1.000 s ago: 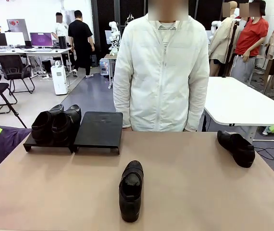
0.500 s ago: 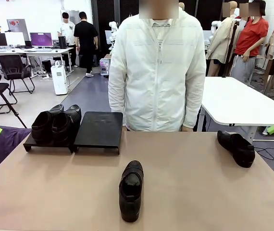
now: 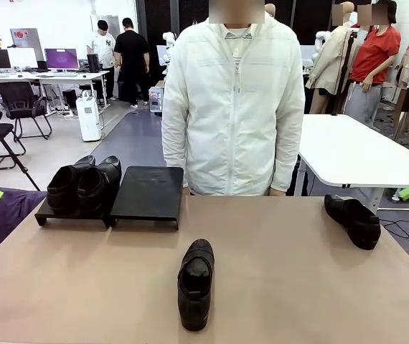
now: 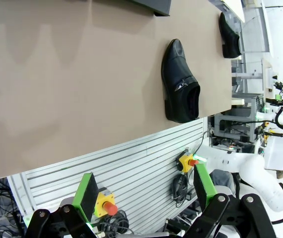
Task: Organize the shoes by placing them on the stand.
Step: Place the Shoe from the middle of the table onto the Shoes Stand.
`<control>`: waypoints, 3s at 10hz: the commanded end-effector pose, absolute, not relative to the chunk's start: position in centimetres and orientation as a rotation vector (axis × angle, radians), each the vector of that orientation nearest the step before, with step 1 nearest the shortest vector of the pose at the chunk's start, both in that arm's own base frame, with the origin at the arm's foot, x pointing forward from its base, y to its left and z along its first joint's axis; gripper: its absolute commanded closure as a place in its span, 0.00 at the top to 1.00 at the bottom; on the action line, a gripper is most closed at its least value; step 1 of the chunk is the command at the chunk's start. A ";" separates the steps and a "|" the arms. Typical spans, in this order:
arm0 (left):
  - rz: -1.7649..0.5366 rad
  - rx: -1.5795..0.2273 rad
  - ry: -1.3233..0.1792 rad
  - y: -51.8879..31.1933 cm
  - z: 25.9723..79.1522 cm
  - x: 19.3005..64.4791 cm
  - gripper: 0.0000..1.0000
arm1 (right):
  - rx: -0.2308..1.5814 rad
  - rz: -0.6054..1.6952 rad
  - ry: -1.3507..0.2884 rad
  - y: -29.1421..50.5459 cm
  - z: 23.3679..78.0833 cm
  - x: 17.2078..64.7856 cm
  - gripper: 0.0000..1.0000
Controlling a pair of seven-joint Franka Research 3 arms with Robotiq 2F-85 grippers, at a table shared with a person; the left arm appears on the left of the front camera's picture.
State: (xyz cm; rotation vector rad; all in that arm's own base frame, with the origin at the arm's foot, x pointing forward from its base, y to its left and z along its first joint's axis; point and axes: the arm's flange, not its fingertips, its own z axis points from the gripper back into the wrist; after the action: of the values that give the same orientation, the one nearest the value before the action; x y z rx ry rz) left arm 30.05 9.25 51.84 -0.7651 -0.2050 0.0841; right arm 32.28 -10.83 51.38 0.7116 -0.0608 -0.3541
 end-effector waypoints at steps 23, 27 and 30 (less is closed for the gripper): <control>-0.047 -0.228 -0.184 -43.5 44.9 30.5 1.00 | 0.722 -0.324 -0.065 -11.2 51.7 32.3 1.00; -0.013 -0.093 -0.230 -44.5 38.5 33.2 1.00 | 0.722 -0.324 -0.065 -11.2 51.7 32.3 1.00; 0.006 -0.096 -0.218 -44.4 35.7 34.3 1.00 | 0.722 -0.324 -0.065 -11.2 51.7 32.3 1.00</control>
State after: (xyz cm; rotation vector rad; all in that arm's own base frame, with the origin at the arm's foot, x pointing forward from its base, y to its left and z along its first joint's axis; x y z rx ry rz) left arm 34.05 -43.01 36.30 -0.0888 -0.2161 -0.0187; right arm 32.27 -10.81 51.53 0.7068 -0.0617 -0.3522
